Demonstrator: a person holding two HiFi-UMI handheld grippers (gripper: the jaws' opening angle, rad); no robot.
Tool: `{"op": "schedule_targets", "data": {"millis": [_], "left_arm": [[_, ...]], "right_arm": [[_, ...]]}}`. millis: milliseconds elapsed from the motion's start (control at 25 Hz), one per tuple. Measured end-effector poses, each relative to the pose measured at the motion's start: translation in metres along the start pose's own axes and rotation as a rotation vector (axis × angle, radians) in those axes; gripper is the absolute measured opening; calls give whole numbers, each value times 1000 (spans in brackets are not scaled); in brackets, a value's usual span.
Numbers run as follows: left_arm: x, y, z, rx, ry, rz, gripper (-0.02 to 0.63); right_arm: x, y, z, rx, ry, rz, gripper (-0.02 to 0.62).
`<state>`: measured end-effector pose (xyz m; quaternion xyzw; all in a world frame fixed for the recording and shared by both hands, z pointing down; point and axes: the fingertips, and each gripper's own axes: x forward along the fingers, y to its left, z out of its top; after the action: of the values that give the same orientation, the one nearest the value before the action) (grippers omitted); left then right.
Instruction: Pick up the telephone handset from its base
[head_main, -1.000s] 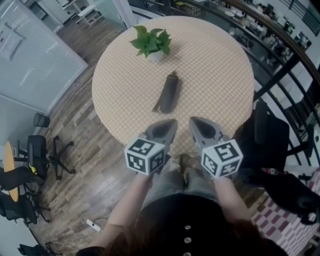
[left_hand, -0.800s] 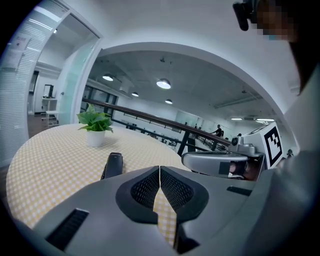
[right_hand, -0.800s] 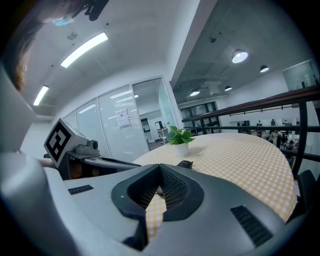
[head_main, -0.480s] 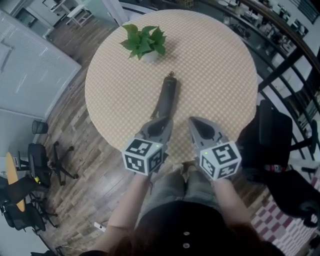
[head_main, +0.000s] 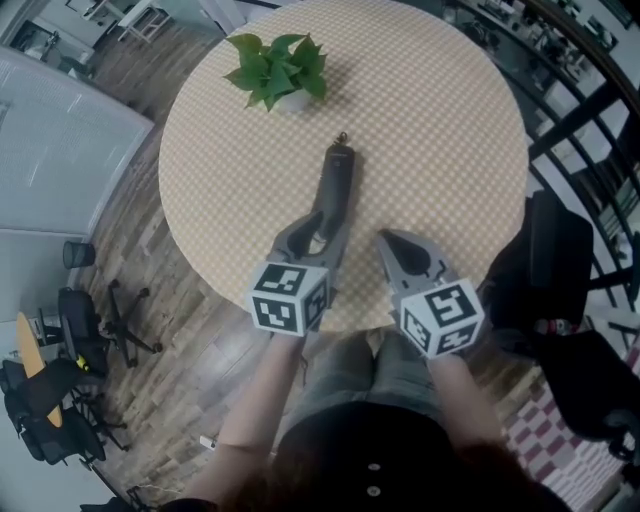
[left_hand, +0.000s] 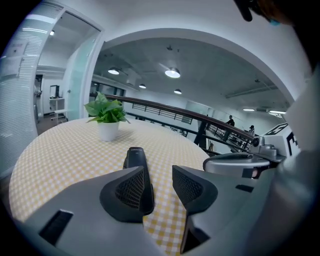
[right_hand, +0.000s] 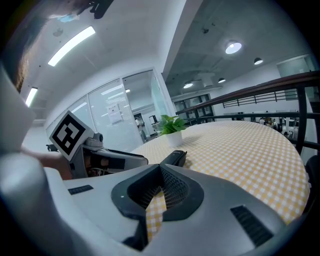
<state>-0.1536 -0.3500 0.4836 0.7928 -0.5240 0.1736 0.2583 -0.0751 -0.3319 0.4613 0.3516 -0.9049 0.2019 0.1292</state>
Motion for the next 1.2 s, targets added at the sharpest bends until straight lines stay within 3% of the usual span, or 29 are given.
{"op": "schedule_targets", "data": {"millis": [440,1200], "left_arm": [[39,28,-12,3,116,53,264],[87,50,-18,13,243,78,302]], "right_arm": [[14,-10,-19,48,47,-11,9],[22,-39,-34,119,88,-72,9]]}}
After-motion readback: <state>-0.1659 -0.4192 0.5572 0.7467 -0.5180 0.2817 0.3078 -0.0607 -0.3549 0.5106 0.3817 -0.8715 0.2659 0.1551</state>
